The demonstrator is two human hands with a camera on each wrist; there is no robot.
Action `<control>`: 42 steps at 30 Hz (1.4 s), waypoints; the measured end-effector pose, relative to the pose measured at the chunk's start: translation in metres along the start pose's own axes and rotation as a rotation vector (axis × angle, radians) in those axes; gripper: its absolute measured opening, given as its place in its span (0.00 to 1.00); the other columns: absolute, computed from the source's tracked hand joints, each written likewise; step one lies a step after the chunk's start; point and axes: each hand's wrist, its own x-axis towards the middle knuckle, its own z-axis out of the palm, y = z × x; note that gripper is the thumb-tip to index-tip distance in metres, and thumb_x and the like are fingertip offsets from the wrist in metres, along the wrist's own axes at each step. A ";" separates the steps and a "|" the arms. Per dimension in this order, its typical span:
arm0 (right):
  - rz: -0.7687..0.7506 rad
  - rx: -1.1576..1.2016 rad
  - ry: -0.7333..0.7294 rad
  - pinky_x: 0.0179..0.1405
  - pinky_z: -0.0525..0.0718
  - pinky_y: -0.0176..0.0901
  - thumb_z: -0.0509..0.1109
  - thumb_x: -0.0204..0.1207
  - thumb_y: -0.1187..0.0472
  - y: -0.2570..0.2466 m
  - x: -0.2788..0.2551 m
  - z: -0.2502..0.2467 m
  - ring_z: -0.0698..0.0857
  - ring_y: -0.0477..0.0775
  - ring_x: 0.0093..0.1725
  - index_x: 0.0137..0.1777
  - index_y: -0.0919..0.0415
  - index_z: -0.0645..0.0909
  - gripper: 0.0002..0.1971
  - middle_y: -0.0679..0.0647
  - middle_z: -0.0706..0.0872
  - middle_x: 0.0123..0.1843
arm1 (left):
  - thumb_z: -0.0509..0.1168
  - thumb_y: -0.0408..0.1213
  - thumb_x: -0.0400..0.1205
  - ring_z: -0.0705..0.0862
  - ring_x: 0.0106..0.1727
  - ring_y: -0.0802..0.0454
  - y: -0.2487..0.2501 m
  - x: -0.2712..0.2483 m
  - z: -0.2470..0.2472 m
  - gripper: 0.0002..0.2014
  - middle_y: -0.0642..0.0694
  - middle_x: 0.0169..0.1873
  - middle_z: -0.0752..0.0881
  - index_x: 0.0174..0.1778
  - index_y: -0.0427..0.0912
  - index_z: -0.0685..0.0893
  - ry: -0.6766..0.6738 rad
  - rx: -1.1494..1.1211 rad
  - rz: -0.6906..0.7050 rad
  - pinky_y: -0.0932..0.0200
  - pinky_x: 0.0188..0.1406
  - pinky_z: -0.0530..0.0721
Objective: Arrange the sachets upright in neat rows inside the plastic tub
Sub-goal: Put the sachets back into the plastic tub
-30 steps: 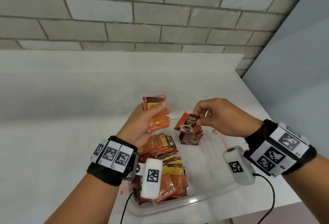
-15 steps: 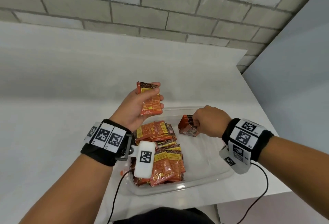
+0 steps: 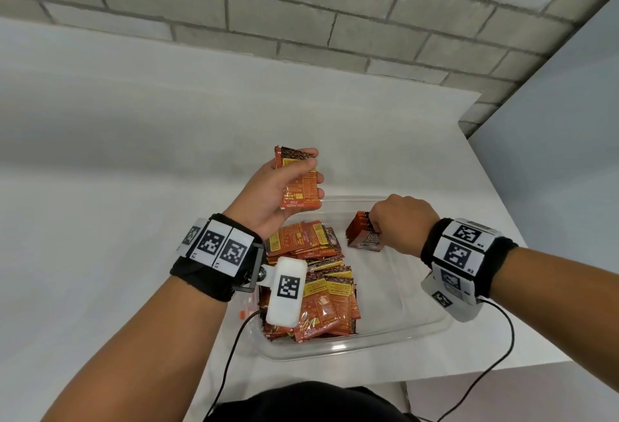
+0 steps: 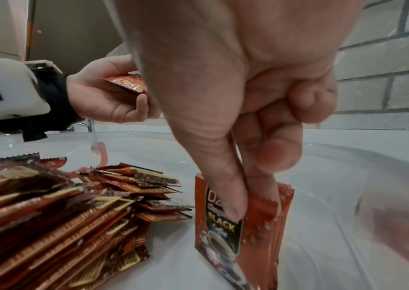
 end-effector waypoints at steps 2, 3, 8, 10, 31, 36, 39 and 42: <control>-0.002 -0.023 -0.002 0.31 0.70 0.40 0.62 0.78 0.66 -0.002 -0.001 -0.001 0.75 0.55 0.36 0.53 0.61 0.80 0.07 0.54 0.74 0.41 | 0.70 0.41 0.69 0.87 0.35 0.49 -0.001 0.000 -0.001 0.21 0.43 0.38 0.87 0.59 0.44 0.84 -0.003 0.001 -0.006 0.54 0.38 0.87; -0.003 -0.037 -0.002 0.33 0.71 0.41 0.61 0.79 0.66 -0.003 -0.002 -0.001 0.75 0.55 0.36 0.52 0.61 0.79 0.07 0.53 0.73 0.40 | 0.70 0.41 0.69 0.87 0.35 0.49 -0.001 0.000 -0.001 0.21 0.43 0.38 0.87 0.59 0.44 0.84 -0.003 0.001 -0.007 0.54 0.38 0.87; 0.001 -0.134 0.006 0.33 0.67 0.44 0.59 0.79 0.67 -0.009 -0.006 -0.006 0.65 0.49 0.25 0.42 0.59 0.70 0.05 0.50 0.65 0.30 | 0.70 0.41 0.69 0.87 0.36 0.48 -0.001 -0.001 0.000 0.20 0.43 0.38 0.87 0.58 0.44 0.84 -0.004 0.006 -0.005 0.54 0.38 0.87; 0.005 -0.155 0.016 0.35 0.66 0.44 0.59 0.79 0.67 -0.010 -0.008 -0.007 0.64 0.49 0.25 0.42 0.58 0.69 0.06 0.50 0.65 0.30 | 0.69 0.41 0.71 0.87 0.36 0.48 -0.001 -0.001 0.000 0.19 0.43 0.38 0.87 0.58 0.44 0.84 0.000 0.004 -0.008 0.54 0.38 0.87; -0.118 0.929 0.377 0.40 0.79 0.26 0.66 0.74 0.42 0.012 -0.033 -0.035 0.84 0.43 0.40 0.73 0.43 0.70 0.27 0.39 0.83 0.55 | 0.65 0.23 0.79 0.89 0.48 0.46 -0.008 -0.004 0.010 0.16 0.40 0.49 0.90 0.61 0.41 0.83 -0.072 0.099 -0.066 0.50 0.49 0.88; -0.154 1.132 0.388 0.44 0.84 0.39 0.74 0.74 0.54 0.001 -0.028 -0.024 0.86 0.51 0.43 0.68 0.43 0.74 0.23 0.43 0.85 0.48 | 0.70 0.30 0.71 0.89 0.46 0.46 -0.014 -0.006 0.022 0.21 0.40 0.47 0.89 0.62 0.40 0.82 -0.147 0.137 -0.059 0.49 0.48 0.88; -0.155 1.281 0.468 0.42 0.84 0.52 0.77 0.72 0.60 0.004 -0.024 -0.019 0.84 0.57 0.37 0.52 0.48 0.81 0.12 0.49 0.85 0.41 | 0.68 0.40 0.76 0.90 0.44 0.48 -0.015 -0.007 0.025 0.14 0.41 0.45 0.90 0.57 0.42 0.84 -0.123 0.127 -0.073 0.52 0.40 0.90; -0.140 1.299 0.691 0.35 0.78 0.36 0.77 0.72 0.63 0.009 -0.026 -0.016 0.79 0.44 0.31 0.40 0.56 0.79 0.07 0.46 0.83 0.37 | 0.67 0.51 0.71 0.89 0.39 0.47 -0.015 -0.005 0.025 0.21 0.39 0.42 0.87 0.55 0.42 0.82 -0.047 0.043 -0.087 0.52 0.34 0.90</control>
